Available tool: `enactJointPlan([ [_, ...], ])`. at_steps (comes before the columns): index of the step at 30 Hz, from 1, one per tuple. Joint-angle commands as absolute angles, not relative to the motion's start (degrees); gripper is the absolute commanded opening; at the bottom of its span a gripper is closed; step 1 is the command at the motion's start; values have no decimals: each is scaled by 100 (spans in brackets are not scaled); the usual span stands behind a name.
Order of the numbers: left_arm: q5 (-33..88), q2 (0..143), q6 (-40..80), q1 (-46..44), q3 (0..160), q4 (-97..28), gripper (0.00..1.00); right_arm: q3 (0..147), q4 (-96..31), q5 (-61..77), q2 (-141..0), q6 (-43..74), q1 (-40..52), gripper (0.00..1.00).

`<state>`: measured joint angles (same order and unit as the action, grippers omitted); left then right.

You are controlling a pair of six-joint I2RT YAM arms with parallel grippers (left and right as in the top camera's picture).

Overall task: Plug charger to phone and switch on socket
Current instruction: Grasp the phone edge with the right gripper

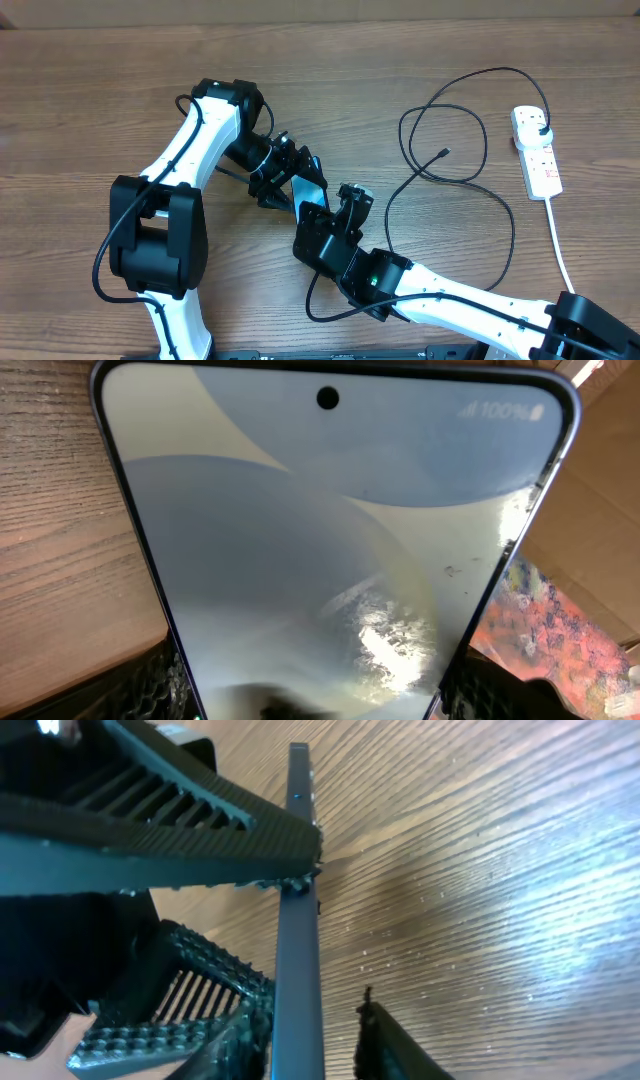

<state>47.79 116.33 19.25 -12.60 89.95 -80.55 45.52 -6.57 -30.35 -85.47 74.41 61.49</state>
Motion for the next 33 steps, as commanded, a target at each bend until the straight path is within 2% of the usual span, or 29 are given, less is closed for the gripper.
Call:
enactJointPlan([
  [1, 5068, 11655, 1817, -1245, 9135, -8093, 61, 4576, -598, -3033, -8589, 7415, 6139, 23],
  [14, 5065, 11655, 1820, -1245, 9135, -8073, 63, 4578, -604, -2816, -8488, 7413, 6139, 10],
  [21, 5065, 11655, 1820, -1245, 9135, -8073, 73, 4578, -672, -2683, -8239, 7411, 6139, 9],
  [33, 5068, 11655, 1820, -1238, 9135, -7996, 95, 4578, -650, -2718, -8158, 7345, 6130, 10],
])
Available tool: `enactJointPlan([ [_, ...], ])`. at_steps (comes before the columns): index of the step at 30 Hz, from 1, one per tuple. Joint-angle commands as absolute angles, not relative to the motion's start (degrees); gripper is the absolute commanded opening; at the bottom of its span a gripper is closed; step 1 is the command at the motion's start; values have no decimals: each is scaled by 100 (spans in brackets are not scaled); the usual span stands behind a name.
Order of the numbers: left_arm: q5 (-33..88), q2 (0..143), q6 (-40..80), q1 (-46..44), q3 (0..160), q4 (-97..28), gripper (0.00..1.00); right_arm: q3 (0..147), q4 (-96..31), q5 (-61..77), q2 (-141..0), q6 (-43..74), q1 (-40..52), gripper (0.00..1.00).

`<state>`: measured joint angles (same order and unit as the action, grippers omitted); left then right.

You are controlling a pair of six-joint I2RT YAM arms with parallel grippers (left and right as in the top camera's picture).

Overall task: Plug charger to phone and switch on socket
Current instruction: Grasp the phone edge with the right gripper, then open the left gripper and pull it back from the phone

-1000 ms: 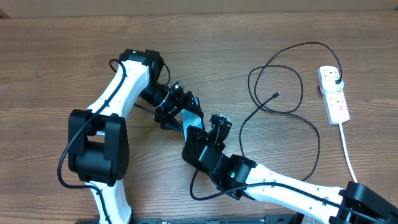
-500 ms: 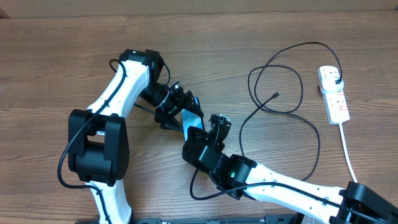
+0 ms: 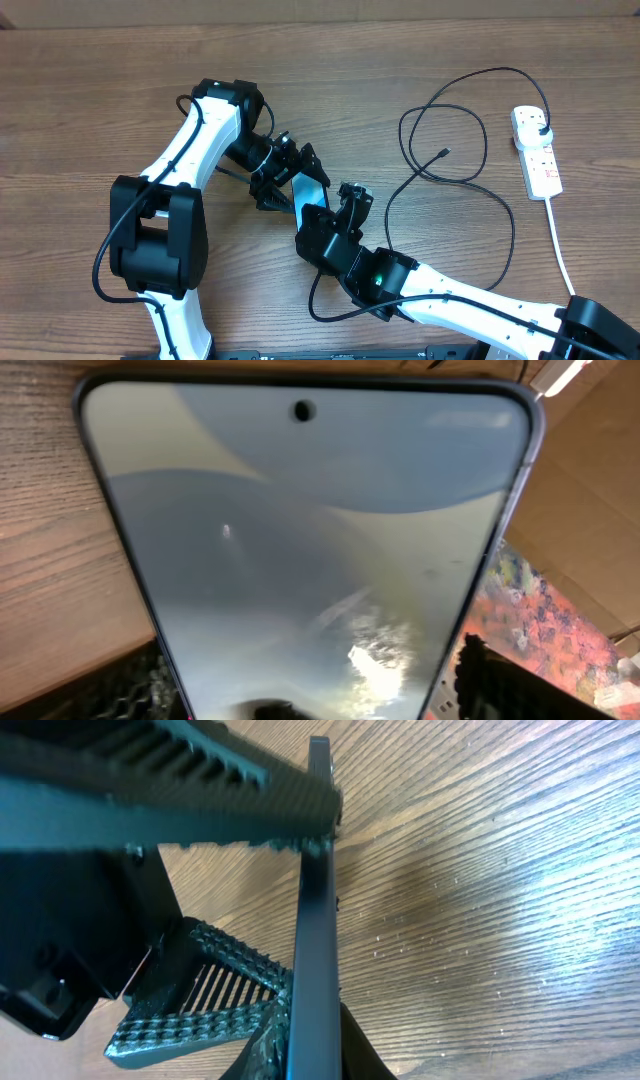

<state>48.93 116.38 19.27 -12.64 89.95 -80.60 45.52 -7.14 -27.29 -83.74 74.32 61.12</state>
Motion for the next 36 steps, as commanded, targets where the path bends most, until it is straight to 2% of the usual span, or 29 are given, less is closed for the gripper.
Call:
enactJointPlan([
  [1, 5065, 11655, 1820, -1238, 9135, -7959, 96, 4578, -648, -2788, -8158, 7347, 6130, 10],
  [4, 5068, 11655, 1826, -1238, 9135, -7891, 100, 4578, -652, -3144, -8158, 7345, 6101, 10],
  [15, 5334, 11655, 1710, -829, 9177, -7762, 100, 4578, -696, -2832, -7922, 7002, 5328, 10],
  [18, 5972, 11655, 921, -451, 9240, -8254, 100, 4578, -869, -2261, -7616, 7004, 5061, 6],
  [22, 6571, 11655, -908, 176, 9391, -9625, 100, 4578, -1221, -1424, -7168, 7006, 4692, 4],
  [23, 6571, 11629, -1162, 322, 9384, -9692, 96, 4578, -1271, -1194, -7072, 7006, 4591, 4],
  [28, 6243, 11192, -1160, 650, 9378, -9690, 97, 4576, -1297, -178, -6906, 7085, 4217, 4],
  [34, 6016, 9924, -1160, 650, 9378, -9688, 97, 4576, -1365, 285, -6910, 7223, 4139, 4],
  [36, 5496, 9292, -1107, 650, 9373, -9688, 92, 4576, -1365, 368, -6910, 7220, 4139, 4],
])
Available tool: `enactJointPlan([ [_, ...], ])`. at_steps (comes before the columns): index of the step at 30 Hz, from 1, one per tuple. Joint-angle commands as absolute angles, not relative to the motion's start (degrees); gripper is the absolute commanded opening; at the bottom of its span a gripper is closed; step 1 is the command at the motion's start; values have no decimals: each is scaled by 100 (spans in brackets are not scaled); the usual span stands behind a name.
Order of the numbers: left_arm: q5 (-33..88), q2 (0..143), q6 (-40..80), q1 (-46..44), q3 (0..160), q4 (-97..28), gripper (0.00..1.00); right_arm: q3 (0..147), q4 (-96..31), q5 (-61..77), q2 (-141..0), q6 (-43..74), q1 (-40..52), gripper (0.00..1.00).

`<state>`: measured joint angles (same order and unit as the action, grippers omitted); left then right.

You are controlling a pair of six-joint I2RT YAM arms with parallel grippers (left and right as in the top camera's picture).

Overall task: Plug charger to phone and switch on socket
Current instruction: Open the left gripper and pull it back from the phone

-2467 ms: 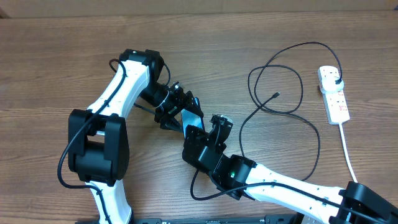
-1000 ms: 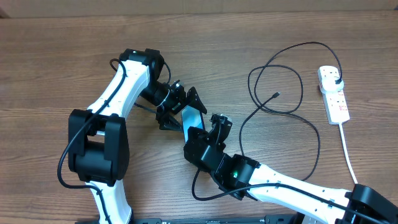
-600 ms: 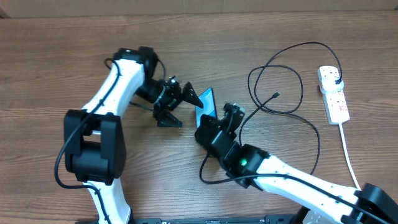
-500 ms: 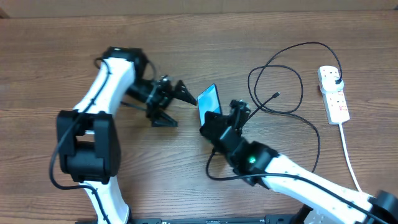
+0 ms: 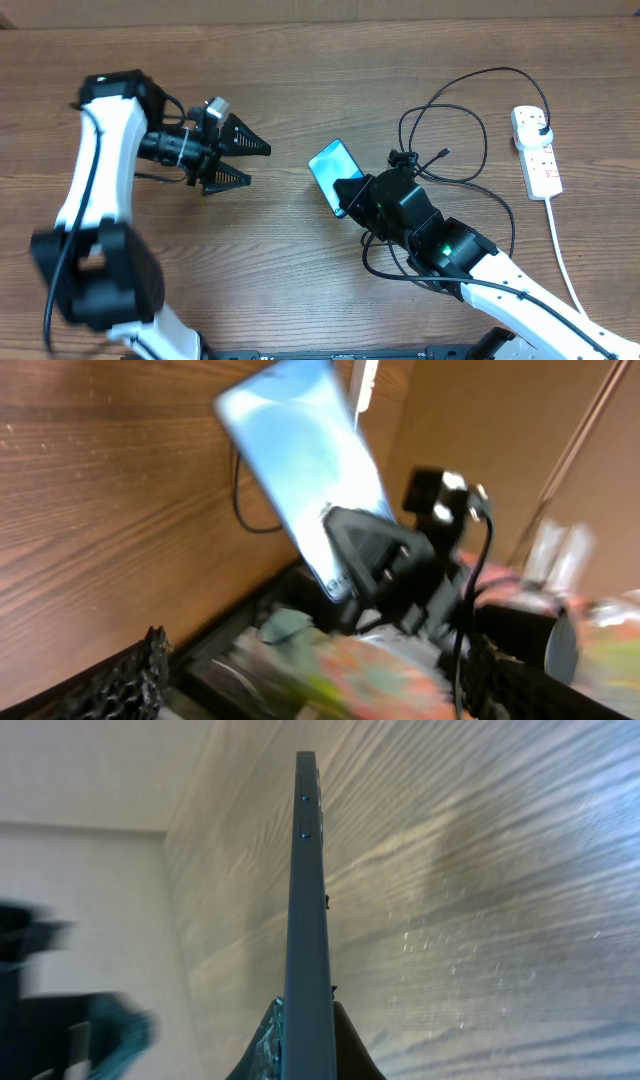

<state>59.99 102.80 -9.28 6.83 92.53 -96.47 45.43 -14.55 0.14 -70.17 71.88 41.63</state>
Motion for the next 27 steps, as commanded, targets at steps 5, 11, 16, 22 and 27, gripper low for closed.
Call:
enactJointPlan([
  [5, 4327, 7483, -987, 635, 9118, -9640, 92, 4576, -1367, 467, -6910, 7194, 4139, 4],
  [11, 3924, 5188, -281, 637, 7557, -8525, 100, 4576, -1361, 405, -6912, 7057, 4139, 4],
  [16, 3686, 4119, 1809, 637, 5723, -6875, 100, 4571, -1385, 425, -6910, 7002, 4139, 4],
  [22, 4132, 4270, 5408, 637, 3627, -4512, 100, 4571, -1317, 489, -6912, 7052, 4139, 4],
  [27, 5714, 5030, 7463, 635, 2471, -1350, 99, 4571, -1234, 829, -6912, 7367, 4145, 4],
])
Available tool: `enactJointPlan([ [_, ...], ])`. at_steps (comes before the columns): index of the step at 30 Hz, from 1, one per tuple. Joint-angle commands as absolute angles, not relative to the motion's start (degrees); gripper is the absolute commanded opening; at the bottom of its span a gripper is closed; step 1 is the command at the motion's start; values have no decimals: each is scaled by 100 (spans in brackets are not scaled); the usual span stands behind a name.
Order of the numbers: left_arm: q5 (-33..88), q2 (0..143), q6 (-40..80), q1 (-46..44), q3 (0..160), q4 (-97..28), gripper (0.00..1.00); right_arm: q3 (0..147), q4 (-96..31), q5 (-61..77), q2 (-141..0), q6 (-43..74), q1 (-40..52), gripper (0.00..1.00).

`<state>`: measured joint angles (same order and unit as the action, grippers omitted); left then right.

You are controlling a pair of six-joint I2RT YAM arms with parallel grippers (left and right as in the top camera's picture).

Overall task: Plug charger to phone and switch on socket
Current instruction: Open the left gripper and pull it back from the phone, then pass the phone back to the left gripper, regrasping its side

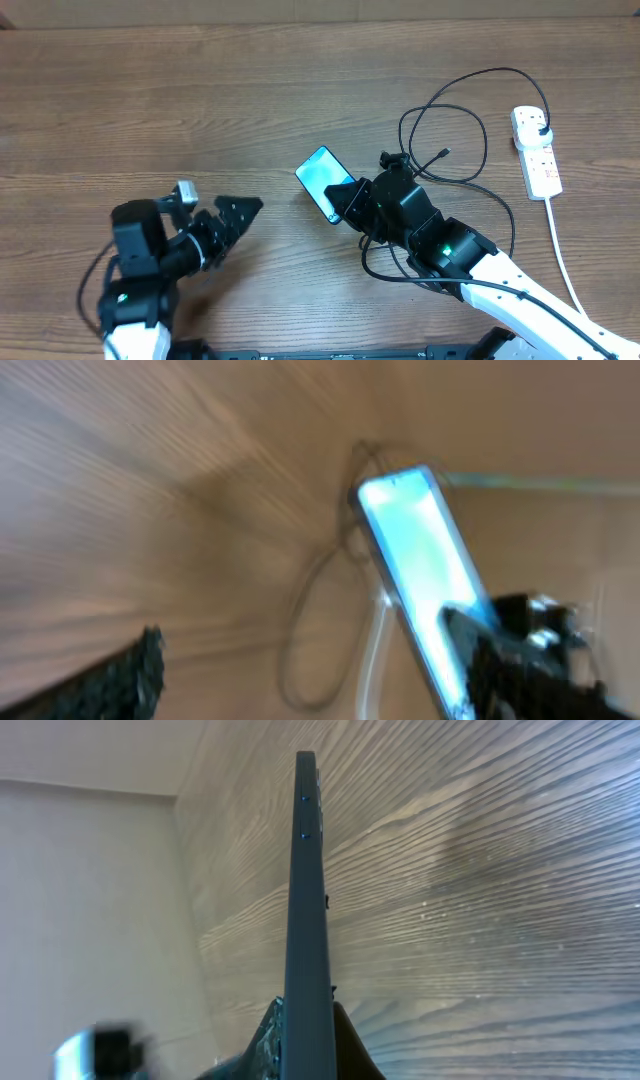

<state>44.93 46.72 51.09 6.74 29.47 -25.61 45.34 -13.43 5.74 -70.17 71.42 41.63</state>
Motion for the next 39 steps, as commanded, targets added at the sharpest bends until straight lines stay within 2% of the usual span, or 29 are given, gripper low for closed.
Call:
enactJointPlan([
  [1, 5885, 5216, 7795, 635, 2362, -856, 99, 4571, -1234, 871, -6912, 7448, 4145, 4],
  [5, 6252, 5837, 8436, 635, 2276, 34, 99, 4571, -1232, 875, -6928, 8270, 4150, 4],
  [11, 6403, 6187, 8903, 593, 2276, 375, 100, 4571, -1205, 1149, -7199, 9725, 4152, 4],
  [19, 6243, 6187, 9061, 355, 2276, 395, 100, 4571, -491, 2075, -7706, 9859, 4167, 4],
  [23, 6121, 6187, 9177, 252, 2276, 397, 99, 4571, -305, 2112, -7793, 9863, 4287, 4],
  [26, 6016, 6187, 9177, 202, 2276, 397, 93, 4571, -303, 2119, -7793, 10040, 4477, 4],
  [33, 5883, 6187, 9371, 185, 2276, 399, 67, 4571, -301, 2112, -7793, 10687, 4967, 4],
  [35, 5846, 6187, 9430, 185, 2276, 399, 64, 4571, -301, 2097, -7791, 10827, 5059, 4],
  [39, 5806, 6187, 9437, 185, 2276, 395, 52, 4571, -215, 2049, -7791, 10825, 5105, 4],
])
